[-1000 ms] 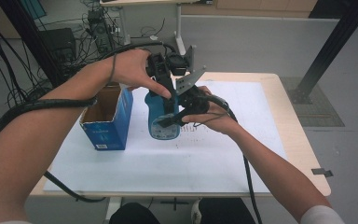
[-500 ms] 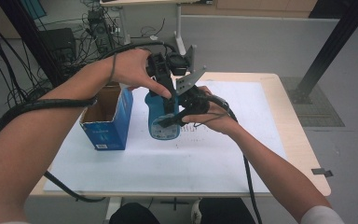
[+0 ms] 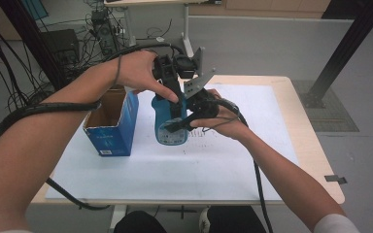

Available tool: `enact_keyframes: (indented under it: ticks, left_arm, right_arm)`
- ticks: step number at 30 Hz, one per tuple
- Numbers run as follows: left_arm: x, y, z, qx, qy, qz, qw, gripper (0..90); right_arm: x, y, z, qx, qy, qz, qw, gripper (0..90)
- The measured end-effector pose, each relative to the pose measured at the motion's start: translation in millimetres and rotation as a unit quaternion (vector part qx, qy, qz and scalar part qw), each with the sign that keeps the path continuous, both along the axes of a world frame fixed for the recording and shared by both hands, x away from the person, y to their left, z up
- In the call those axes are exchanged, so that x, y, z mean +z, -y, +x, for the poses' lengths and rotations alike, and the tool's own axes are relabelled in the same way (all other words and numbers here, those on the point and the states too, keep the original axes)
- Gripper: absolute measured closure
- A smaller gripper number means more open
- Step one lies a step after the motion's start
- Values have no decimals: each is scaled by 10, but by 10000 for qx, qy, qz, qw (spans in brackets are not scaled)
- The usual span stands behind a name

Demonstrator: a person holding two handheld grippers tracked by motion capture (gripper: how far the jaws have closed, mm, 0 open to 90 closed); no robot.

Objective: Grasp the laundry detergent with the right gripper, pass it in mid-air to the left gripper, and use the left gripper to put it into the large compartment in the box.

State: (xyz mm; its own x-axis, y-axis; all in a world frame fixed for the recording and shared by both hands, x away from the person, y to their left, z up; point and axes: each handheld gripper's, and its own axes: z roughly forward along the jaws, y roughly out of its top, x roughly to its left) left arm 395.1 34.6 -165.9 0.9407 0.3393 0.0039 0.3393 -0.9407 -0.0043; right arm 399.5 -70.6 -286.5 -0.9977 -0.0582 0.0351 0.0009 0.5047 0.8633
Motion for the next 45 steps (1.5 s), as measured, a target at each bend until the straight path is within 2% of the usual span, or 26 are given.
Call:
enact_keyframes:
  ticks: [10,17,31,45]
  left_arm:
    - [-9,3,-3,6,32,-20,10000,67]
    - [4,15,-3,-45,63,-22,10000,105]
    - [-13,16,-23,-213,18,-52,9998,330]
    - [-44,-4,-46,-268,16,8,9996,345]
  right_arm:
    - [14,7,2,-6,22,46,10000,449]
    - [36,12,-4,5,29,65,10000,449]
    - [42,18,-1,39,88,108,9999,449]
    - [17,-15,-11,80,108,45,9999,447]
